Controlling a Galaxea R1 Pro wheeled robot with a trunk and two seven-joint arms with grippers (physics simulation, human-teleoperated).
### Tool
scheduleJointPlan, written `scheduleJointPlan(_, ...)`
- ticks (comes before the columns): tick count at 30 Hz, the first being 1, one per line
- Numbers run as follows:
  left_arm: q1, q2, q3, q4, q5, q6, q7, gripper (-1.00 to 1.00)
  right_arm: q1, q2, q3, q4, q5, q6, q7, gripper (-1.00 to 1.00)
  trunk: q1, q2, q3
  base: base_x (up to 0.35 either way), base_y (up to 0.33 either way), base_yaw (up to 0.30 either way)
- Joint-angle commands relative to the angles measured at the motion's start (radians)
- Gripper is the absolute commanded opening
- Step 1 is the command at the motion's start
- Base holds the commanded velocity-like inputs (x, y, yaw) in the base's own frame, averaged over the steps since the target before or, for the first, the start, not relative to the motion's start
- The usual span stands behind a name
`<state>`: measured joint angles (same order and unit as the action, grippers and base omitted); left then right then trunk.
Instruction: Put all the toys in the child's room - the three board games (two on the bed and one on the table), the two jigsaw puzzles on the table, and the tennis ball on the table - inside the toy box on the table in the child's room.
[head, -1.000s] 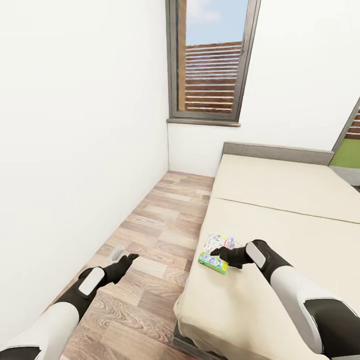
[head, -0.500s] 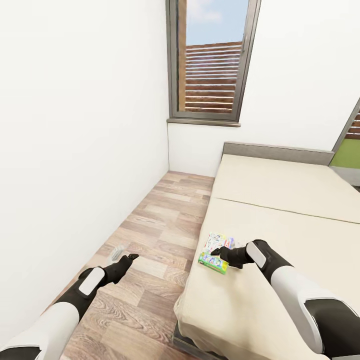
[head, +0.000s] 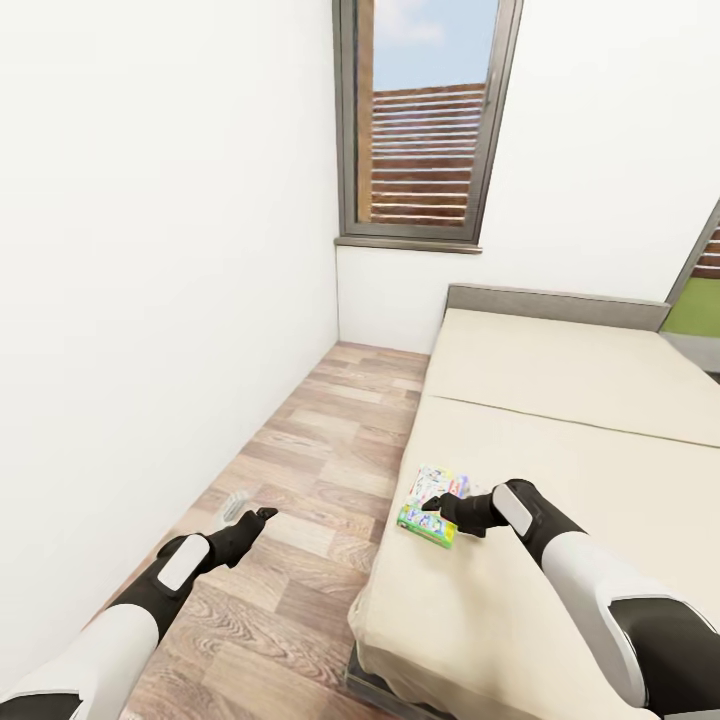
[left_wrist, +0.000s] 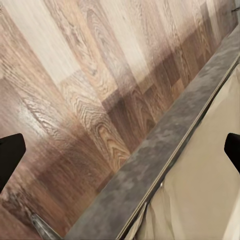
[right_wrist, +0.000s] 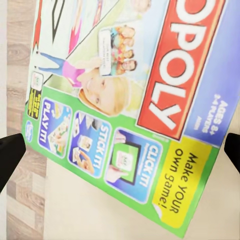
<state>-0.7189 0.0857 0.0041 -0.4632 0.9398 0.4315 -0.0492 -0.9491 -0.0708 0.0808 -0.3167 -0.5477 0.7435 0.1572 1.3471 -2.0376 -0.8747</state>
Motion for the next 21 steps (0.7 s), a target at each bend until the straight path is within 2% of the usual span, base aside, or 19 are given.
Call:
scheduleJointPlan(1,-0.001,0.000,0.001,0.000,0.003,0.004,-0.001,1.00,0.000,-0.001,0.008,-0.001,0.002,0.002,0.006,1.00,0.000,0.000,-0.001,0.000,0.000,0.077)
scheduleJointPlan(14,-0.001,-0.002,-0.001,0.000,0.002,0.004,-0.001,1.00,0.000,-0.001,0.008,-0.001,0.002,0.002,0.006,1.00,0.000,0.000,-0.001,0.000,0.000,0.122)
scheduleJointPlan(21,-0.001,-0.002,-0.029,0.000,0.002,0.003,-0.001,1.00,0.000,-0.001,0.008,-0.001,0.002,0.002,0.007,1.00,0.000,0.000,-0.001,0.000,0.000,0.029)
